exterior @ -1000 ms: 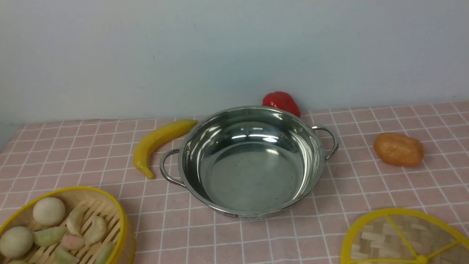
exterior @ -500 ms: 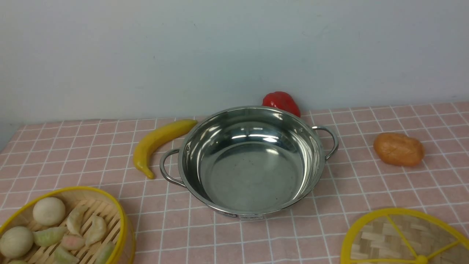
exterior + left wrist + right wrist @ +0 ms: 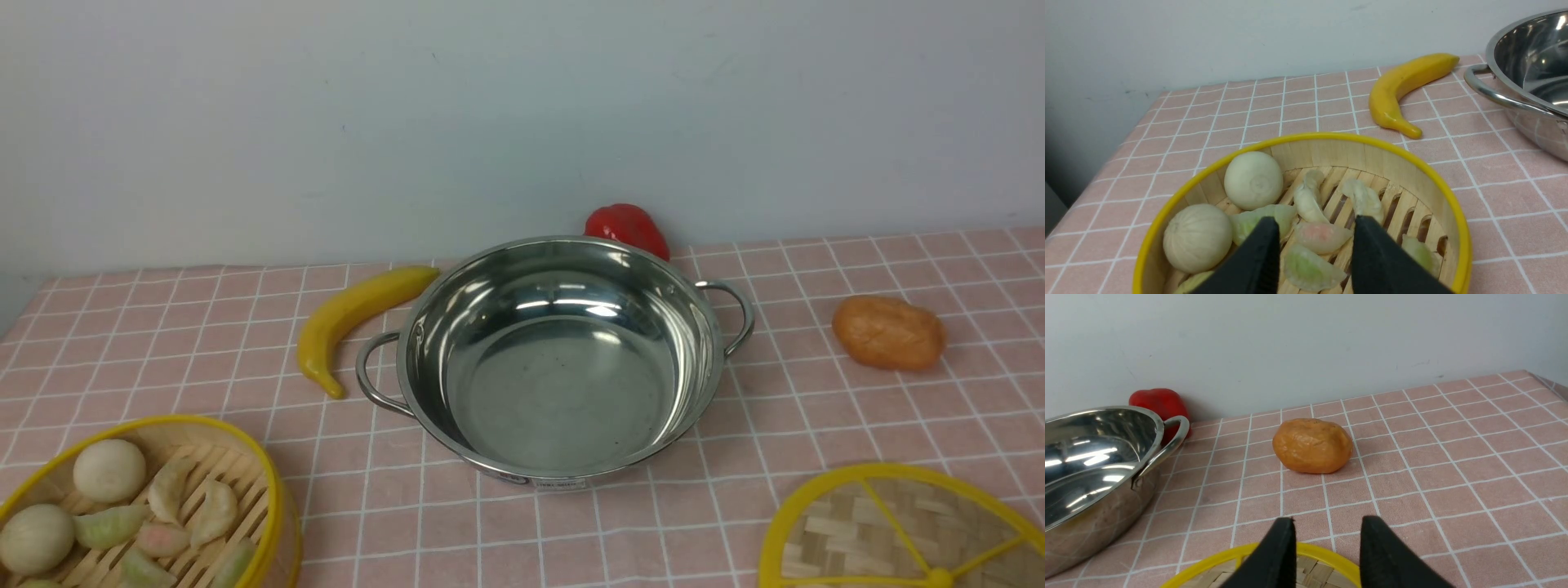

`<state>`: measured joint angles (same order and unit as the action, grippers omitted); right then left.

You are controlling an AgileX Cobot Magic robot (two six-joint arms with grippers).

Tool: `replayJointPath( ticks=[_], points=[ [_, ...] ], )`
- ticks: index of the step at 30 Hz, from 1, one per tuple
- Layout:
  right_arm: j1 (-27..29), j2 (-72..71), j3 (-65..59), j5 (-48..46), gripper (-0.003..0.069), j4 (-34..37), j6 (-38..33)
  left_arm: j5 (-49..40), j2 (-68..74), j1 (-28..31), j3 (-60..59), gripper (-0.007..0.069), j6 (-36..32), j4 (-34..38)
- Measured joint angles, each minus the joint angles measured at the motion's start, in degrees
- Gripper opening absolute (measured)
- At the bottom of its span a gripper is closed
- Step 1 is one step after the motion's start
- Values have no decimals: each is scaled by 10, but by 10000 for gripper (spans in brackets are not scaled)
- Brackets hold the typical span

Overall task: Place the steamer in the pot on the pink tablecloth, and put the lid on the steamer.
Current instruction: 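Grasp the rim of the steamer basket holding the buns with the left gripper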

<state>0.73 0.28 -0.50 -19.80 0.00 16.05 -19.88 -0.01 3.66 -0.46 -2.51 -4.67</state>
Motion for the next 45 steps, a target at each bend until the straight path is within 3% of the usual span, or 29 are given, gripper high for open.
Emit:
replayJointPath(
  ticks=[24, 28, 34, 39, 45],
  points=[
    [0, 0, 0, 16, 242, 0, 6, 65, 0, 0, 0, 243, 0, -13],
    [0, 0, 0, 97, 242, 94, 68, 78, 0, 0, 0, 243, 4, -6],
    [0, 0, 0, 214, 242, 168, 104, 137, 0, 0, 0, 243, 15, 43],
    [0, -1, 0, 231, 242, 224, 139, 214, 0, 0, 0, 243, 66, 109],
    [0, -1, 0, 239, 242, 234, 153, 275, 0, 0, 0, 243, 96, 131]
  ],
)
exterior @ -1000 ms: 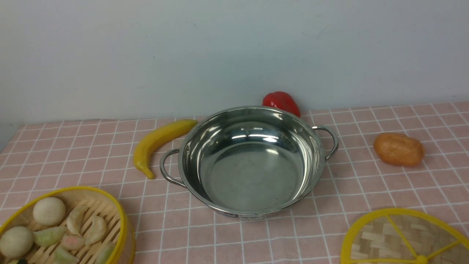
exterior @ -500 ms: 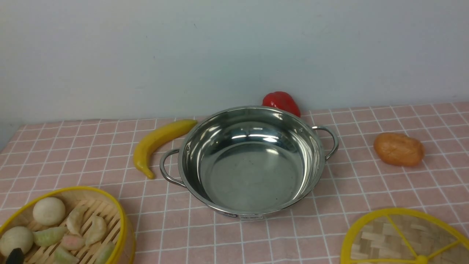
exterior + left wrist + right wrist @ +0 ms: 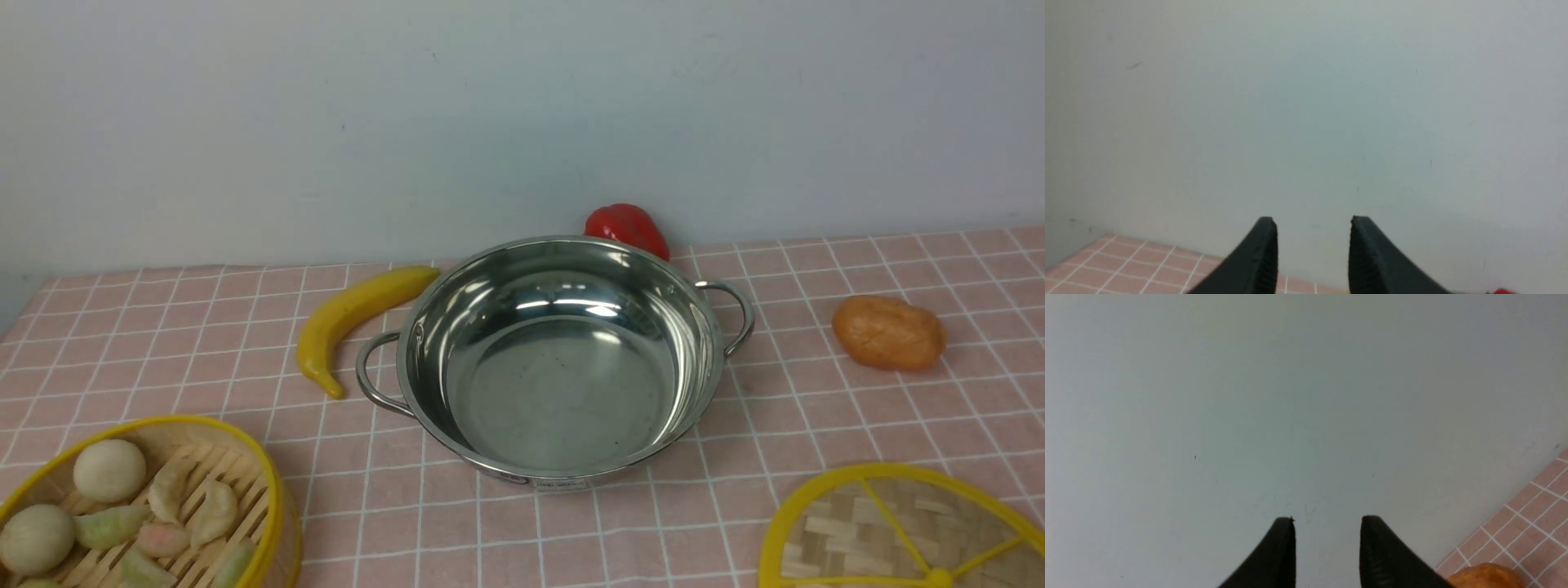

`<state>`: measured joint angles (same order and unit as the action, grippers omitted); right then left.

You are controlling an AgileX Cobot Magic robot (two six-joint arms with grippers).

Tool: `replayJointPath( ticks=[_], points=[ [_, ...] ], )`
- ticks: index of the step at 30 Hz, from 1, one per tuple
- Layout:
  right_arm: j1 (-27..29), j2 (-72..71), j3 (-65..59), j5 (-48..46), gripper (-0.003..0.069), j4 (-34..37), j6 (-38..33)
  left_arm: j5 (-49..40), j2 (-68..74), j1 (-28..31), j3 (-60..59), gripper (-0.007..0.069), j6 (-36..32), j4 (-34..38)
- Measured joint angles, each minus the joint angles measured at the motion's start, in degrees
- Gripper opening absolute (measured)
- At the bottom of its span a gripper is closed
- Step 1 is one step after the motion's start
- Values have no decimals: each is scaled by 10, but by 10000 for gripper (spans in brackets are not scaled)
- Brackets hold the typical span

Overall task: Place the steamer in the pot on the pink tablecloth, and put the lid on the steamer.
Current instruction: 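Grasp the rim of the steamer basket holding the buns with the left gripper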

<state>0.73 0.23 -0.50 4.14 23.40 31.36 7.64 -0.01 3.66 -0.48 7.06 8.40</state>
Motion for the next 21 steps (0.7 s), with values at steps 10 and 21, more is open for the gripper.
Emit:
replayJointPath(
  ticks=[10, 21],
  points=[
    [0, 0, 1, -74, 242, -6, 7, 34, 0, 0, 0, 243, 68, 2],
    [0, 7, 121, -217, 242, -24, -172, -72, -1, 0, 70, 243, 116, 2]
  ],
)
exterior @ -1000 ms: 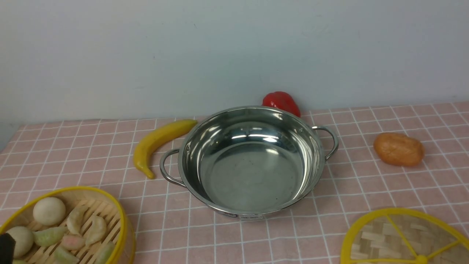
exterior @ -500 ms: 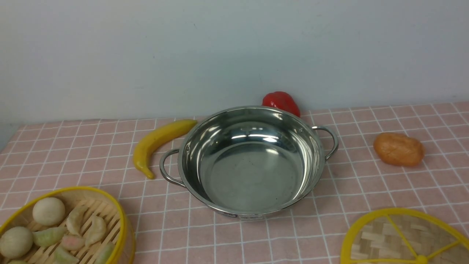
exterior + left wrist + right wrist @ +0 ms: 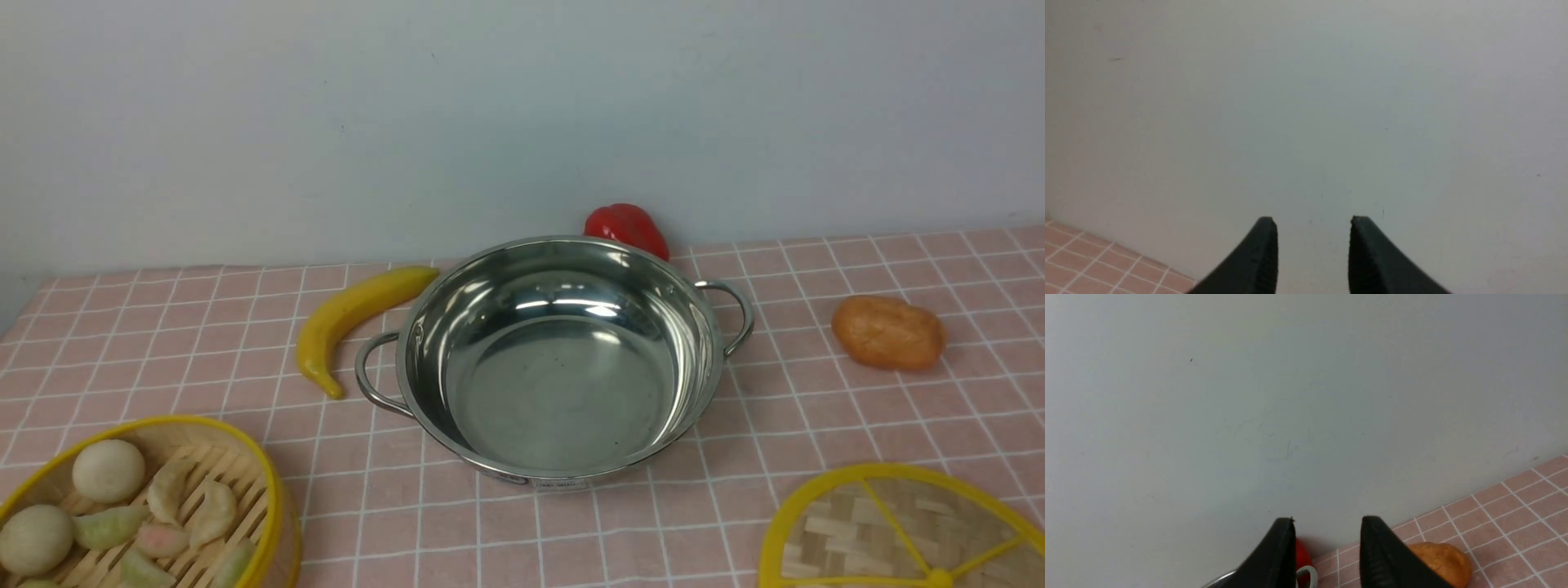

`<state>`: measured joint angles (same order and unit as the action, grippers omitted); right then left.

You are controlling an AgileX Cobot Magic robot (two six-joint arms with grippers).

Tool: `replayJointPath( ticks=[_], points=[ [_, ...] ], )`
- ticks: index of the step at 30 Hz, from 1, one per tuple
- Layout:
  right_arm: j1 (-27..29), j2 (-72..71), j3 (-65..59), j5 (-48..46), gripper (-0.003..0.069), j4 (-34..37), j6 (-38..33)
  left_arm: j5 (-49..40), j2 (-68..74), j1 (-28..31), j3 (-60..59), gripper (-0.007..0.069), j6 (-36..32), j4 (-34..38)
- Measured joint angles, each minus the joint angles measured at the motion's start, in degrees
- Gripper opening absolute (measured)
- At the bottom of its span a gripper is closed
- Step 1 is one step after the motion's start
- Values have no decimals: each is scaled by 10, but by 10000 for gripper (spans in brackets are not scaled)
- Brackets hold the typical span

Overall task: Place the steamer in the pot on the pink tablecloth, and put the lid on the steamer.
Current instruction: 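Grasp the rim of the steamer basket holding the buns with the left gripper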

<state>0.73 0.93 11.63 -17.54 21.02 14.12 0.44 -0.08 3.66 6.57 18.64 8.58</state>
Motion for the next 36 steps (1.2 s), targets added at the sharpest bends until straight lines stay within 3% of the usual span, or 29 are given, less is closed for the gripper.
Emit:
replayJointPath(
  ticks=[3, 4, 5, 9, 12, 16, 18, 19, 25, 29, 36],
  points=[
    [0, 18, 15, -19, 242, 40, -25, -75, 10, 0, 48, 243, -23, -7],
    [0, 32, 24, -37, 242, 71, -47, -141, 30, 0, 84, 243, -56, -15],
    [0, 36, 26, -39, 242, 75, -54, -141, 33, 0, 84, 243, -56, -15],
    [0, 82, 70, -111, 242, 137, -184, -349, 118, 0, 206, 243, -101, -20],
    [0, 105, 99, -149, 242, 161, -256, -450, 168, 0, 255, 243, -114, -17],
    [0, 148, 143, -191, 242, 198, -357, -596, 276, 0, 329, 243, -238, -17],
    [0, 164, 148, -197, 242, 210, -381, -648, 330, 0, 347, 243, -347, -16],
    [0, 172, 149, -200, 242, 214, -393, -666, 362, 0, 350, 243, -418, -13],
    [-8, 173, 149, -201, 242, 216, -431, -697, 481, -2, 352, 243, -598, 15],
    [-22, 173, 149, -201, 242, 216, -438, -693, 553, -17, 353, 243, -633, 23],
    [-31, 173, 149, -204, 242, 216, -445, -670, 669, -39, 353, 243, -635, 1]
  ],
)
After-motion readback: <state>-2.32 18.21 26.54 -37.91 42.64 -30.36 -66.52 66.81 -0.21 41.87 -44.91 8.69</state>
